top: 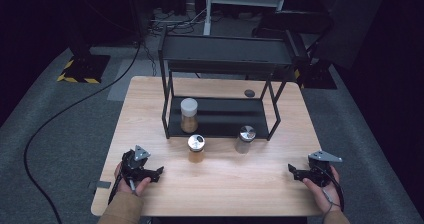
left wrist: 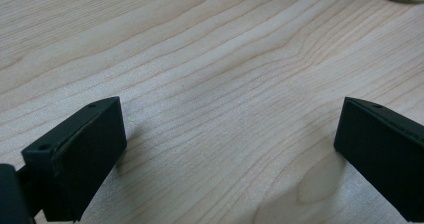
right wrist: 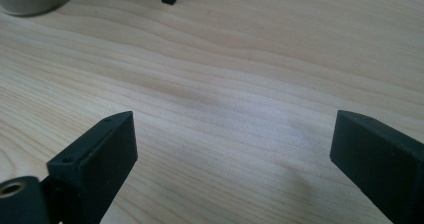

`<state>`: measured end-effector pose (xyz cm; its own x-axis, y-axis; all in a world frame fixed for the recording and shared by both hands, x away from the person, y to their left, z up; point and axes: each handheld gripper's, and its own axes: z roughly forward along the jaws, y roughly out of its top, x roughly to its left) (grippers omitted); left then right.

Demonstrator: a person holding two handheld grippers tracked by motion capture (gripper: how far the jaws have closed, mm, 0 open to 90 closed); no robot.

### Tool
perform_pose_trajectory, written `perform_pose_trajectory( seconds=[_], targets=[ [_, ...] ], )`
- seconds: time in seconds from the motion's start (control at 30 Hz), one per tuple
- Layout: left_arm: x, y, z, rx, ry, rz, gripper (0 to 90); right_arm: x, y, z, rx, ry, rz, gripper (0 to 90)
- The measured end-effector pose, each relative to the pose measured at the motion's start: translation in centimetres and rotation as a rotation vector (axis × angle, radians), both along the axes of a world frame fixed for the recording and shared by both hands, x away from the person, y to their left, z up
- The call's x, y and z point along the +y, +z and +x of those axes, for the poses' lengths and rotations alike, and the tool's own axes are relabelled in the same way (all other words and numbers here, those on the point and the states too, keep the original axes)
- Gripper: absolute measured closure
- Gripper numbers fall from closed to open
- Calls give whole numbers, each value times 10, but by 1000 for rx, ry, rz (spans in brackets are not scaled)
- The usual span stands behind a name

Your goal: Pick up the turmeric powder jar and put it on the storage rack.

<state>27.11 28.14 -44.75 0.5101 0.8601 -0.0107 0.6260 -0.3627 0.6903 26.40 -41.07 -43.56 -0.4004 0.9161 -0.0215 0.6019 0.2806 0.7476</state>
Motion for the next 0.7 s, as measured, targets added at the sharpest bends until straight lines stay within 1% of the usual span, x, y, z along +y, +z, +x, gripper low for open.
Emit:
perform_pose_trajectory(
  seconds=[0.13, 0.27, 0.53, 0.7],
  targets=[
    [0, 0, 0, 0, 0, 0, 2, 3, 9, 0, -2, 2, -6, 48],
    [0, 0, 0, -1, 0, 0, 2, 5, 18, -3, -17, 5, 3, 48],
    [0, 0, 0, 1, 1, -1, 3, 10, 38, -5, -35, 14, 4, 48],
    [0, 0, 0, 1, 1, -1, 3, 14, 48, -7, -50, 5, 14, 48]
  ],
)
